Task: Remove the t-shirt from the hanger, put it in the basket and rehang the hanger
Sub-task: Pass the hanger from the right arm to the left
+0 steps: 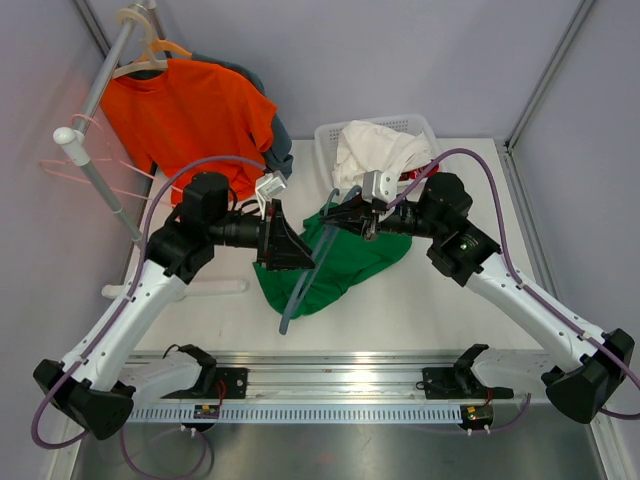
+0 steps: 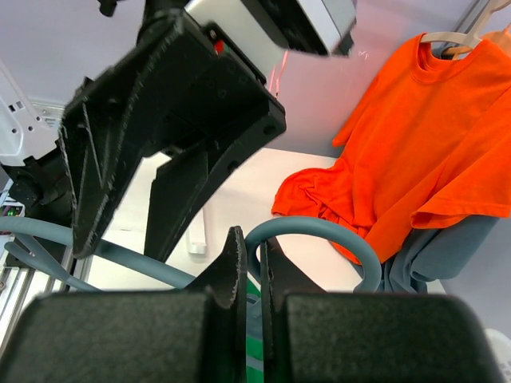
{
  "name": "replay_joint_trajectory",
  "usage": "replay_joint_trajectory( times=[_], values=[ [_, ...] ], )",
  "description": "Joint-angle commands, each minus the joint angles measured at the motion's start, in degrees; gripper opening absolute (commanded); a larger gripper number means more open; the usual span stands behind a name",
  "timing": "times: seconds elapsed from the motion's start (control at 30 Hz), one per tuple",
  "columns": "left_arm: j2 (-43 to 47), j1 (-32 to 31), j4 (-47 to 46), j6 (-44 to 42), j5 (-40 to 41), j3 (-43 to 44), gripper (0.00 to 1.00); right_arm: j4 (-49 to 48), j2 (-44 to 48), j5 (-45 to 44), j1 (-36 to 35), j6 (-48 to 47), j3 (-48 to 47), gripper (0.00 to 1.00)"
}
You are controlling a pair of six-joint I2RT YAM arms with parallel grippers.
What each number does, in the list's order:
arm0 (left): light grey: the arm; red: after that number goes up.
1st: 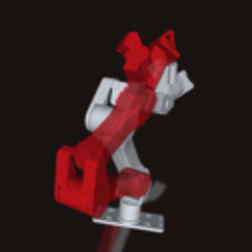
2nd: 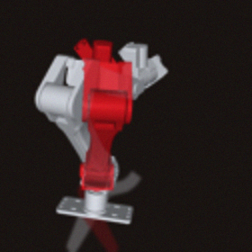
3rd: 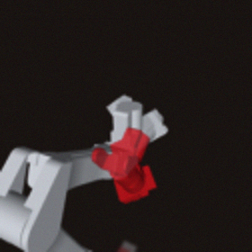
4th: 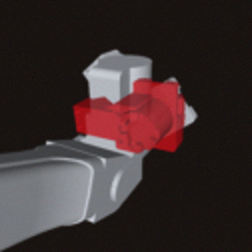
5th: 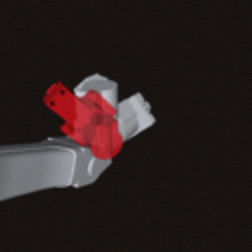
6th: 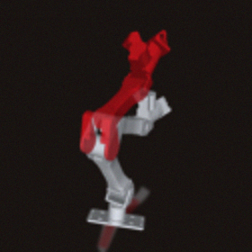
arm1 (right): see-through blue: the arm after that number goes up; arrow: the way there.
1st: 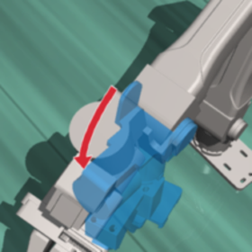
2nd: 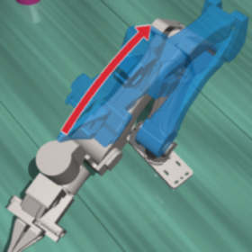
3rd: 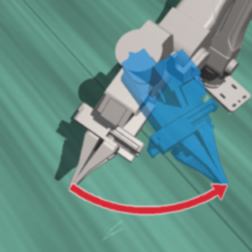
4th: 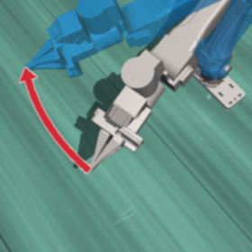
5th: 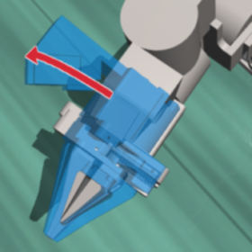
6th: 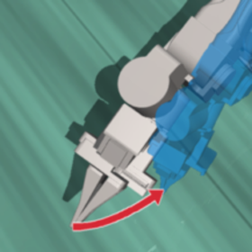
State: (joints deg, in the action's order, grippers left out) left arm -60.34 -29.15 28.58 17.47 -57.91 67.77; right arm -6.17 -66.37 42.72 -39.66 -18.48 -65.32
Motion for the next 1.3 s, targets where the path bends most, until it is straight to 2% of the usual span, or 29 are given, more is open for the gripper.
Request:
replay_joint_trajectory(
  times=[0.0,0.2,0.43,0.57,0.6,0.67,0.73,0.87,0.97,1.0,1.07,1.1,1.2,1.27],
  values=[
    [-2.33,0.49,0.24,-0.07,-3.88,0.87,0.46,-2.97,0.28,0.17,-0.33,-0.68,-2.88,0.00],
    [-3.91,0.41,2.01,-0.51,-4.40,1.23,0.45,-3.32,-0.52,0.17,-0.42,-0.94,-2.97,0.00],
    [-4.00,0.49,2.62,-0.34,-6.68,1.40,0.39,-3.93,-0.95,0.17,-0.33,-1.47,-2.71,0.00],
    [-4.53,0.49,3.68,-0.51,-7.74,1.84,0.25,-4.37,-1.22,0.96,-0.42,-1.56,-2.80,0.00],
    [-4.53,0.49,3.76,-0.51,-8.01,1.84,0.18,-4.63,-1.31,0.96,-0.42,-1.65,-2.53,0.01],
    [-4.79,0.58,4.38,-0.42,-9.32,2.02,0.14,-5.42,-1.57,1.31,-0.42,-1.56,-2.27,0.03],
    [-4.79,0.58,4.99,-0.42,-10.20,2.28,0.02,-5.60,-1.75,1.66,-0.33,-1.56,-2.36,0.04],
    [-4.44,1.02,5.09,-0.69,-10.12,2.11,0.00,-7.44,-2.01,2.19,-0.42,-1.03,-1.65,0.13],
    [-4.44,1.46,4.82,-0.43,-9.68,1.84,0.00,-9.47,-2.01,2.28,-0.33,-0.07,-0.34,0.36],
    [-4.27,1.63,4.47,-0.25,-9.59,1.67,0.00,-9.90,-1.75,2.28,-0.42,0.11,-0.07,0.52],
    [-4.09,1.81,4.03,0.10,-9.50,1.58,0.00,-10.35,-1.66,2.11,-0.42,0.37,0.45,0.56],
    [-4.00,1.90,3.68,0.28,-9.33,1.32,0.00,-10.44,-1.66,2.02,-0.42,0.46,0.54,0.62],
    [-3.38,1.99,2.71,1.07,-8.80,0.96,0.00,-10.00,-1.48,1.93,-0.42,0.46,0.63,0.56],
    [-3.38,1.99,2.54,1.25,-8.80,0.96,0.00,-9.73,-1.40,1.93,-0.42,0.38,0.63,0.59]
  ],
)
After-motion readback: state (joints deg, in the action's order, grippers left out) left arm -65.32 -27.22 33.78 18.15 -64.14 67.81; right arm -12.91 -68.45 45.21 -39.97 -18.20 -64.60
